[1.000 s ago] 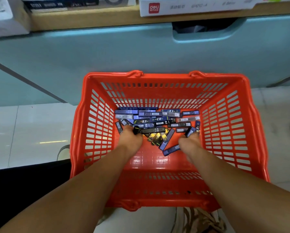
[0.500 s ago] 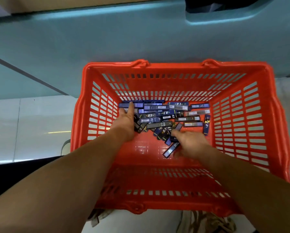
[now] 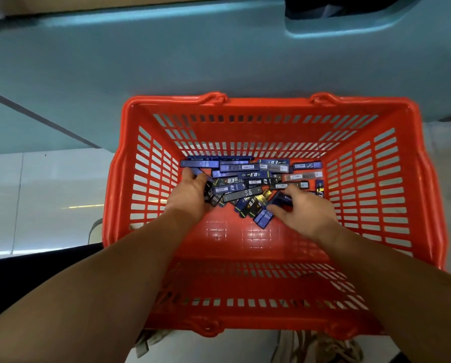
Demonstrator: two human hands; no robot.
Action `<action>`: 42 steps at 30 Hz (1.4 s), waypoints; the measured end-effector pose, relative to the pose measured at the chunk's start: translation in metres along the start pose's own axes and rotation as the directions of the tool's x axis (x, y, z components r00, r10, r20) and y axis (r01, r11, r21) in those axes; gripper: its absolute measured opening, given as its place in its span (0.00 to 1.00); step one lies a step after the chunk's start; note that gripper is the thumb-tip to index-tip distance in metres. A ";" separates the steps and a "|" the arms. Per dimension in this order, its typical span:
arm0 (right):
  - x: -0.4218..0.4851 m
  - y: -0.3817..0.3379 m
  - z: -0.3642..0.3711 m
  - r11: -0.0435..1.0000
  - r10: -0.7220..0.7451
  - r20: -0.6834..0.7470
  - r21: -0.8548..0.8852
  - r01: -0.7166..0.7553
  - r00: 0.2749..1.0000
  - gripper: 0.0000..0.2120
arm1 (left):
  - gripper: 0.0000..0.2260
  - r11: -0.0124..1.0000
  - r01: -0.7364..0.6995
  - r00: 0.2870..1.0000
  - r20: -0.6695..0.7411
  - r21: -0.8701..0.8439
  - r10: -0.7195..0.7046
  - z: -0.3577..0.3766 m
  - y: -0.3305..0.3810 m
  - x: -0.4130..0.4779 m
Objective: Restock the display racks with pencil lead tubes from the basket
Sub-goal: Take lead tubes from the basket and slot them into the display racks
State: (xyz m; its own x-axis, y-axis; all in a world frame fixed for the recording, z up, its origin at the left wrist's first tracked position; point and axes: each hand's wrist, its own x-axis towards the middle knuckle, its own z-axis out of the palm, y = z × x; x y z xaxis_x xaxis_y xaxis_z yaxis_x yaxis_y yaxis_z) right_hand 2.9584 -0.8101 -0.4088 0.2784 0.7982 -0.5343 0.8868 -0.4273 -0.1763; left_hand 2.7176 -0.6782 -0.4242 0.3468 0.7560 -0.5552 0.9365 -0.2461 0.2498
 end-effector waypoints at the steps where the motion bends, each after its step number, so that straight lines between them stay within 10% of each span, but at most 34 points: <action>1: 0.001 -0.001 -0.001 1.000 -0.006 -0.019 -0.002 0.006 1.000 0.24 | 0.31 1.000 -0.002 1.000 -0.012 -0.005 0.002 -0.001 0.001 0.000; 9: 0.007 -0.016 0.010 0.981 -0.176 0.281 -0.030 0.193 0.943 0.43 | 0.36 0.955 0.133 0.989 -0.032 -0.264 -0.147 0.002 0.011 -0.014; 14: 0.012 -0.015 0.014 0.992 -0.129 0.220 0.027 0.126 0.967 0.43 | 0.37 0.879 0.122 0.992 0.083 -0.460 -0.095 0.004 0.013 -0.015; 27: 0.021 -0.012 0.011 0.978 0.106 0.052 0.176 -0.113 0.993 0.33 | 0.40 0.993 -0.021 0.998 -0.068 -0.119 0.013 0.015 0.031 -0.003; 42: 0.039 0.001 -0.012 0.897 0.065 0.109 0.430 -0.106 0.992 0.12 | 0.33 0.995 -0.042 0.997 0.071 0.088 0.036 0.009 0.071 0.013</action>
State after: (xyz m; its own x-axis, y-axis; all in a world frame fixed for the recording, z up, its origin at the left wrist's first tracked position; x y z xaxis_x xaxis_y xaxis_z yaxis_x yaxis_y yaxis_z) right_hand 2.9746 -0.7747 -0.4202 0.2933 0.7179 -0.6313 0.6070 -0.6500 -0.4572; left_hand 2.7893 -0.6915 -0.4212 0.3830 0.7019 -0.6006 0.9220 -0.3299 0.2025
